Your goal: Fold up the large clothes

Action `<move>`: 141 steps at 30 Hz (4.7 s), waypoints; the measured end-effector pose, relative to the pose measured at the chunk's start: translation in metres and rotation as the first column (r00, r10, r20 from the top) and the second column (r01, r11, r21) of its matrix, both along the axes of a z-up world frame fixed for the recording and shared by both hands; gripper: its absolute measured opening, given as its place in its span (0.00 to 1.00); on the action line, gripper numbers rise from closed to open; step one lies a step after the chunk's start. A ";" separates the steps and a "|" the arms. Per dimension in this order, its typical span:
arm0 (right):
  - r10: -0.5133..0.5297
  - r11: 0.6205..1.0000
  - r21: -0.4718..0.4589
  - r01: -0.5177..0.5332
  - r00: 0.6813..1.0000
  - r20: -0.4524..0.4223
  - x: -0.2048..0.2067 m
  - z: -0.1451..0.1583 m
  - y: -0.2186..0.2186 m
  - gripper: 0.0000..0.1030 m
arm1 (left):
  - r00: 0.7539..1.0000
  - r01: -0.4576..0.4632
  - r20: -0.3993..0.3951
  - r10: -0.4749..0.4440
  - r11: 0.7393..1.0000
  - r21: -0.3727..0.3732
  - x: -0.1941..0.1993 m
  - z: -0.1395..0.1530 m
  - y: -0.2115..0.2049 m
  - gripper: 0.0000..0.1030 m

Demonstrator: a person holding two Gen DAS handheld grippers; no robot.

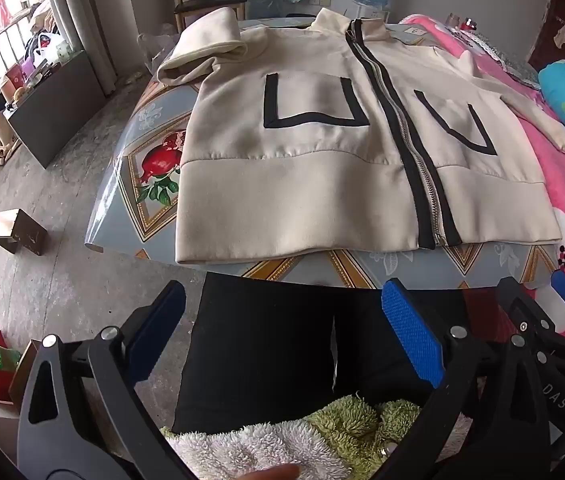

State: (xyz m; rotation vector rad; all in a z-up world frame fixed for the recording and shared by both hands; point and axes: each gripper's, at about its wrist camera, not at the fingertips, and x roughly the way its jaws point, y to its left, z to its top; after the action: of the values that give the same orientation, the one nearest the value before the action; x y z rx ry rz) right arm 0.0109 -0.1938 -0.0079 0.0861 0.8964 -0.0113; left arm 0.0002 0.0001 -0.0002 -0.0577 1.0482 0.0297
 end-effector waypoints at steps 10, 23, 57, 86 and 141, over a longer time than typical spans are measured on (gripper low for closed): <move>-0.003 1.000 -0.006 0.003 1.000 0.016 -0.001 0.004 -0.002 0.94 | 1.000 -0.005 0.001 0.005 1.000 0.001 -0.002 -0.002 0.001 0.92; 0.001 1.000 -0.023 0.000 1.000 0.015 0.002 0.002 0.005 0.94 | 1.000 -0.003 0.002 0.003 1.000 -0.001 -0.003 0.000 0.002 0.92; 0.001 0.999 -0.039 0.000 1.000 0.022 0.000 0.005 0.005 0.94 | 1.000 -0.005 0.006 0.005 1.000 -0.006 0.000 0.007 0.006 0.92; 0.004 0.999 -0.035 -0.003 1.000 0.027 -0.001 0.005 0.007 0.94 | 1.000 -0.014 0.023 0.014 1.000 -0.004 -0.002 0.009 0.008 0.92; 0.501 0.825 0.289 -0.485 0.865 0.022 0.298 0.082 0.126 0.94 | 0.953 0.109 0.298 -0.058 0.982 -0.157 0.184 0.050 0.128 0.92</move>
State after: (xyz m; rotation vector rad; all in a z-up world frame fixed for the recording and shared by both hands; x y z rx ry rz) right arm 0.3089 -0.0682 0.0740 0.1210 0.9495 0.6086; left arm 0.1844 0.1284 0.0494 -0.1692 0.7539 -0.1434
